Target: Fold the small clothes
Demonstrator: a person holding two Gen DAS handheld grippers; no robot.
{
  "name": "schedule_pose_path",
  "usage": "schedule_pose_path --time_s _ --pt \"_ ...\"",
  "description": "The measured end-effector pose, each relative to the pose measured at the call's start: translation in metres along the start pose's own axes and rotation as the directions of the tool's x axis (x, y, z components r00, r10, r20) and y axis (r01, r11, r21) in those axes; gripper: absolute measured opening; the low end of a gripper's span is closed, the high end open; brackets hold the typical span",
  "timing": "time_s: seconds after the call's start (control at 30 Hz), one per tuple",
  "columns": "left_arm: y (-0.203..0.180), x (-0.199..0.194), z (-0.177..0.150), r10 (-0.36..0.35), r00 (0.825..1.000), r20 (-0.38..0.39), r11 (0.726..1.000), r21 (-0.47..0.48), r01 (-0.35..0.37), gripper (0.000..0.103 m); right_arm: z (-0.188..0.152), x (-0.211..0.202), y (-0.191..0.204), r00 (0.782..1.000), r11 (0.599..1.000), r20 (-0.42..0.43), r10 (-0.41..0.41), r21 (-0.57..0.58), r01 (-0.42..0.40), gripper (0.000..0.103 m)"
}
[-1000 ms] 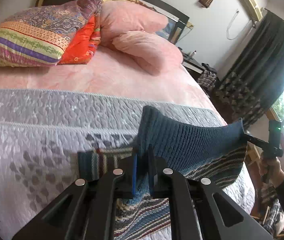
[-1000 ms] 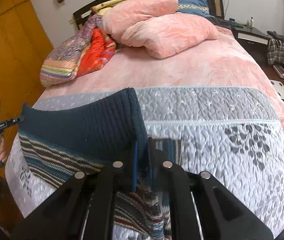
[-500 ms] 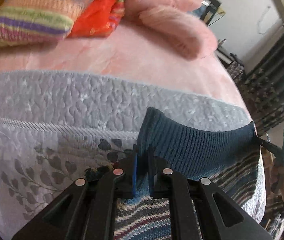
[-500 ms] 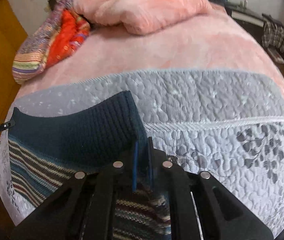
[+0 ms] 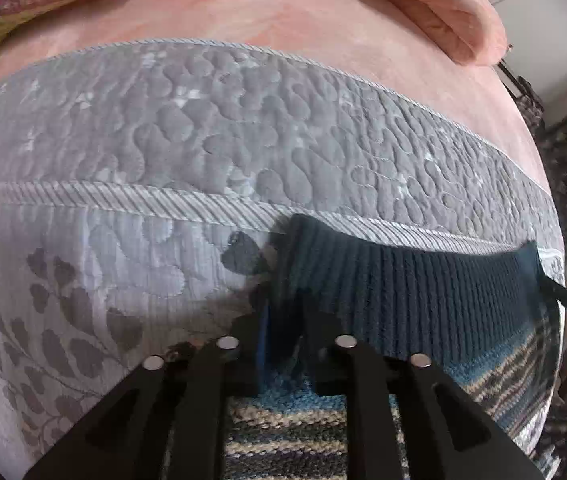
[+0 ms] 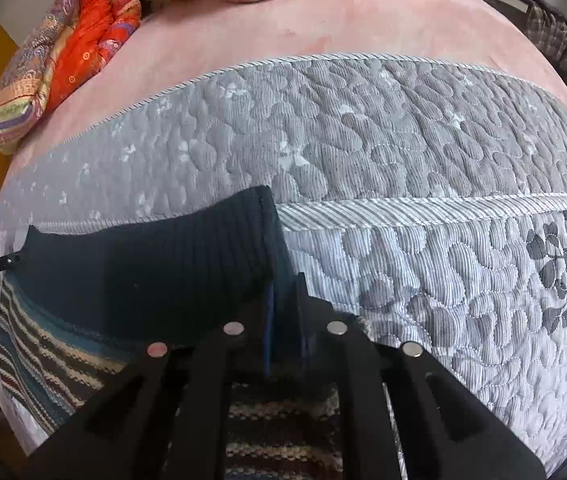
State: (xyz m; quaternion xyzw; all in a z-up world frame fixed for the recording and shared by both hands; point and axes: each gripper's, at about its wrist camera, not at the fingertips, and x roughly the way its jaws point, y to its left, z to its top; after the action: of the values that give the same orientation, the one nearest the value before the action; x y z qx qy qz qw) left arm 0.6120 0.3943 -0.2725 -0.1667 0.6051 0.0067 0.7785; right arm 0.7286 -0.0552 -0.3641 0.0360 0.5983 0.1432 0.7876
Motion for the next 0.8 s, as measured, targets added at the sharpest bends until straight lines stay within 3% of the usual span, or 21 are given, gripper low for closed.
schedule_pose_path --time_s 0.03,0.07,0.1,0.13,0.2,0.27,0.33,0.37,0.43,0.47,0.57,0.6,0.63,0.7,0.77,0.8 --pt "0.001 -0.005 0.0 0.028 0.999 0.018 1.0 -0.01 -0.027 0.035 0.001 -0.007 -0.002 1.0 1.0 0.016 0.018 0.017 -0.018 0.018" --pt "0.0 -0.018 -0.002 0.096 0.993 0.068 0.995 -0.027 -0.095 0.037 0.001 -0.014 -0.004 0.999 0.999 0.035 0.035 0.034 -0.036 0.021" --pt "-0.004 -0.031 -0.006 0.119 0.986 0.118 0.993 -0.032 -0.116 0.036 0.0 -0.029 -0.006 0.995 0.997 0.082 0.062 0.046 -0.066 0.023" --pt "-0.011 -0.045 -0.012 0.05 0.986 0.162 0.999 -0.013 -0.049 0.036 -0.003 -0.041 -0.007 0.989 0.995 0.118 0.086 0.046 -0.092 0.023" --pt "-0.022 -0.053 -0.021 -0.118 0.98 0.161 0.993 0.038 0.113 0.036 -0.01 -0.053 -0.012 0.98 0.988 0.144 0.134 0.06 -0.144 0.023" --pt "-0.033 -0.044 -0.029 -0.195 0.974 0.115 0.978 0.097 0.184 0.037 -0.016 -0.047 -0.015 0.977 0.979 0.121 0.176 0.078 -0.187 0.023" --pt "-0.027 -0.02 -0.031 -0.164 0.984 0.063 0.985 0.06 0.161 0.036 -0.02 -0.032 -0.019 0.975 0.97 0.077 0.208 0.112 -0.215 0.019" --pt "-0.019 -0.01 -0.03 -0.144 0.988 0.046 0.989 0.029 0.143 0.03 -0.024 -0.021 -0.021 0.974 0.964 0.046 0.224 0.134 -0.228 0.019" --pt "-0.004 -0.001 -0.028 -0.133 0.99 0.049 0.991 -0.021 0.134 0.012 -0.028 -0.006 -0.027 0.974 0.96 0.03 0.223 0.169 -0.224 0.0" --pt "0.005 0.002 -0.027 -0.136 0.989 0.06 0.989 -0.044 0.138 0.003 -0.03 -0.001 -0.032 0.975 0.958 0.03 0.218 0.185 -0.22 0.0" --pt "0.017 0.003 -0.028 -0.172 0.983 0.068 0.98 -0.086 0.178 0.002 -0.03 0.0 -0.044 0.96 0.925 0.045 0.278 0.257 -0.28 0.0" --pt "0.018 -0.004 -0.03 -0.185 0.98 0.075 0.978 -0.087 0.191 0.004 -0.031 -0.009 -0.041 0.959 0.926 0.054 0.278 0.25 -0.283 0.0" --pt "0.015 -0.013 -0.034 -0.199 0.976 0.091 0.975 -0.078 0.206 0.013 -0.032 -0.016 -0.037 0.953 0.923 0.06 0.296 0.24 -0.302 0.008" --pt "0.007 -0.04 -0.046 -0.301 0.945 0.125 0.952 -0.016 0.305 0.015 -0.041 -0.032 -0.018 0.931 0.913 0.059 0.361 0.183 -0.366 0.007" --pt "0.0 -0.053 -0.065 -0.387 0.915 0.112 0.922 0.035 0.386 0.017 -0.05 -0.039 0.003 0.913 0.903 0.042 0.406 0.134 -0.408 0.007" --pt "0.0 -0.05 -0.072 -0.377 0.921 0.095 0.926 0.039 0.375 0.018 -0.056 -0.037 0.015 0.911 0.904 0.023 0.412 0.114 -0.412 0.007"
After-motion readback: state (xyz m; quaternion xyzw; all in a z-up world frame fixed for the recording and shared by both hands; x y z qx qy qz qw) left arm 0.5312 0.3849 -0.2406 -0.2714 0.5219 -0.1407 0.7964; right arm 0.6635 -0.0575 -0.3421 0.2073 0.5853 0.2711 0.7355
